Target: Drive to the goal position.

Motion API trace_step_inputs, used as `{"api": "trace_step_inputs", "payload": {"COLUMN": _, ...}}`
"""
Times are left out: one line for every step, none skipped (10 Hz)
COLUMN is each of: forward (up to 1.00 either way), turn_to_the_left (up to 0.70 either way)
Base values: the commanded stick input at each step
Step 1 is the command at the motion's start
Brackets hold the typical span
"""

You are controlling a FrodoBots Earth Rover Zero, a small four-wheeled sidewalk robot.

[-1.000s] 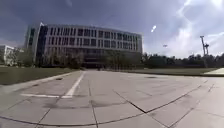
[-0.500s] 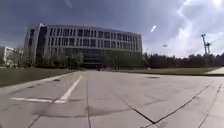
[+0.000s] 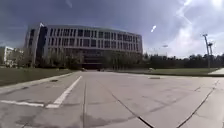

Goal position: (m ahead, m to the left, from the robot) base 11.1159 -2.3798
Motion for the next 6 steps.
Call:
{"api": "trace_step_inputs", "payload": {"forward": 0.50, "turn_to_the_left": 0.00}}
{"api": "trace_step_inputs", "payload": {"forward": 0.50, "turn_to_the_left": 0.00}}
{"api": "trace_step_inputs", "payload": {"forward": 0.50, "turn_to_the_left": 0.00}}
{"api": "trace_step_inputs", "payload": {"forward": 0.50, "turn_to_the_left": 0.00}}
{"api": "trace_step_inputs", "payload": {"forward": 0.50, "turn_to_the_left": 0.00}}
{"api": "trace_step_inputs", "payload": {"forward": 0.50, "turn_to_the_left": 0.15}}
